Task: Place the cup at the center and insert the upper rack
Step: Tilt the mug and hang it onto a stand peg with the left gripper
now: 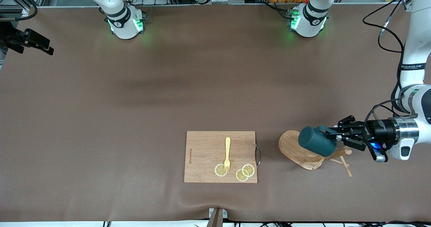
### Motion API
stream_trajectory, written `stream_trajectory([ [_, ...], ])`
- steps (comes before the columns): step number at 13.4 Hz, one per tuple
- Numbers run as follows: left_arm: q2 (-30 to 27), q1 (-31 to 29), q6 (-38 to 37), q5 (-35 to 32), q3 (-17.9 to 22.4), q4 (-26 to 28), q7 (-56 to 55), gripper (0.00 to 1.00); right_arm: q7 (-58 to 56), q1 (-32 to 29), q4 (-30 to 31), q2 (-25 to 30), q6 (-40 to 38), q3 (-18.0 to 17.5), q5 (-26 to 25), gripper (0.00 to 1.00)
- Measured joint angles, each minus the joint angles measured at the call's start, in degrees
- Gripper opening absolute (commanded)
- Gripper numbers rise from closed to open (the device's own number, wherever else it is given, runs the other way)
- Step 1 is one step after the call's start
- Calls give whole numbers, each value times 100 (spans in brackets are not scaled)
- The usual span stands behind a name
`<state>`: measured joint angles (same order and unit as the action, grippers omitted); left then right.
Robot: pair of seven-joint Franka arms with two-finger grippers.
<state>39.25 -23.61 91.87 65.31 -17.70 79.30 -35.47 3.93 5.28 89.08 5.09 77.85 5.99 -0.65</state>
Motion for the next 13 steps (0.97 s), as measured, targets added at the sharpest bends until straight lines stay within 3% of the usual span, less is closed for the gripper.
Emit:
stream_trajectory([
  [13, 323, -115, 0, 40, -3, 0, 222, 0, 0, 44, -5, 0, 301, -62, -5, 100],
])
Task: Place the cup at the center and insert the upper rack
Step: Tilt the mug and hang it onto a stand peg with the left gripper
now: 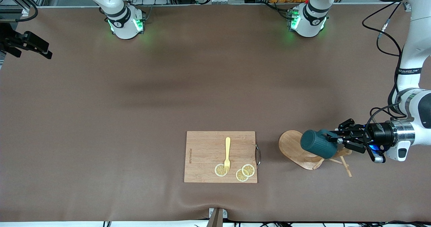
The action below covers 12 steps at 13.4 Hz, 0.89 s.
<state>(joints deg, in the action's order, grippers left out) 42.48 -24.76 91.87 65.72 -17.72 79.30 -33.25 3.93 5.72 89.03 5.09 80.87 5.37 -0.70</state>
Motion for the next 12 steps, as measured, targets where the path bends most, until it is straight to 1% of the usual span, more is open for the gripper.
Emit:
stream_trajectory([
  [9, 137, -150, 0, 82, -1, 0, 103, 0, 0, 4, 0, 0, 0, -12, 0, 100],
  [10, 139, -150, 0, 83, -2, 0, 107, 6, 0, 4, 0, 0, 0, -13, 0, 100],
  [11, 143, -150, 0, 83, -1, 0, 107, 28, 0, 4, 0, 0, 0, -15, 0, 100],
  [12, 156, -151, 0, 89, 0, 0, 108, 43, 0, 5, 0, 0, 0, -19, 0, 100],
])
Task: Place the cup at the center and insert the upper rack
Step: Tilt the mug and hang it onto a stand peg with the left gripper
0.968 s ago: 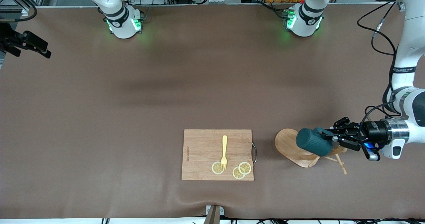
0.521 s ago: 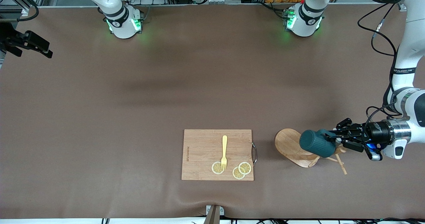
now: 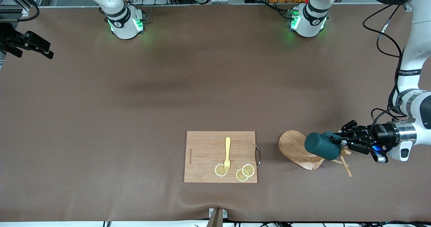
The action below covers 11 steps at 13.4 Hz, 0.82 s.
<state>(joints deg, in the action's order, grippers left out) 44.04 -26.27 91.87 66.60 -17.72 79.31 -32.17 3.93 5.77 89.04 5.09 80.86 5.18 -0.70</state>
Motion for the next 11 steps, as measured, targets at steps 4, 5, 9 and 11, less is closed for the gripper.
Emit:
stream_trajectory([
  [4, 81, -8, -5, 158, 0, 0, 11, 72, 0, 2, 0, 0, 0, -8, 0, 100],
  [5, 83, -9, -5, 178, 0, 0, 12, 89, 0, 2, 0, 0, 0, -8, 0, 100],
  [9, 80, -12, -16, 198, -14, -64, 12, 100, 0, 2, 0, 0, 0, -8, 0, 100],
  [11, 38, -23, -54, 198, -29, -140, 12, 100, 0, 4, 0, 0, -2, -9, 0, 100],
])
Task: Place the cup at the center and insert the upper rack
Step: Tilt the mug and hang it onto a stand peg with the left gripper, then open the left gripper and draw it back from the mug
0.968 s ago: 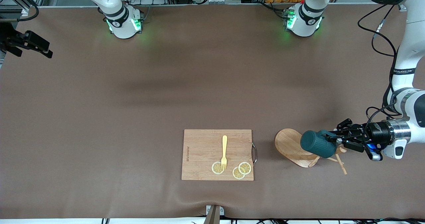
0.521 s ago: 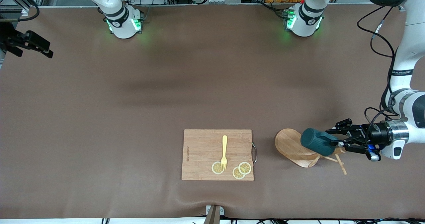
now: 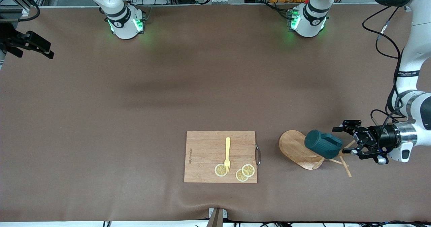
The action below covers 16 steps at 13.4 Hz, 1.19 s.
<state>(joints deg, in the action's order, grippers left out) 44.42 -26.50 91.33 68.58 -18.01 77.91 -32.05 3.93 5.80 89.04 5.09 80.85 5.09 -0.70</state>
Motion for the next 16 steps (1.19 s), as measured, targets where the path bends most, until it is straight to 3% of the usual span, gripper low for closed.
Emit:
stream_trajectory([
  [4, -395, -29, -39, -27, -8, -84, -29, 100, 0, 8, 2, 0, 0, -3, 0, 100],
  [9, -1056, -29, -49, -630, -20, -88, -254, 100, 0, 8, 4, 0, 0, -4, 0, 100],
  [16, -2145, 37, -71, -2580, -153, -93, -287, 100, 0, 24, 7, -1, 1, -18, 0, 100],
])
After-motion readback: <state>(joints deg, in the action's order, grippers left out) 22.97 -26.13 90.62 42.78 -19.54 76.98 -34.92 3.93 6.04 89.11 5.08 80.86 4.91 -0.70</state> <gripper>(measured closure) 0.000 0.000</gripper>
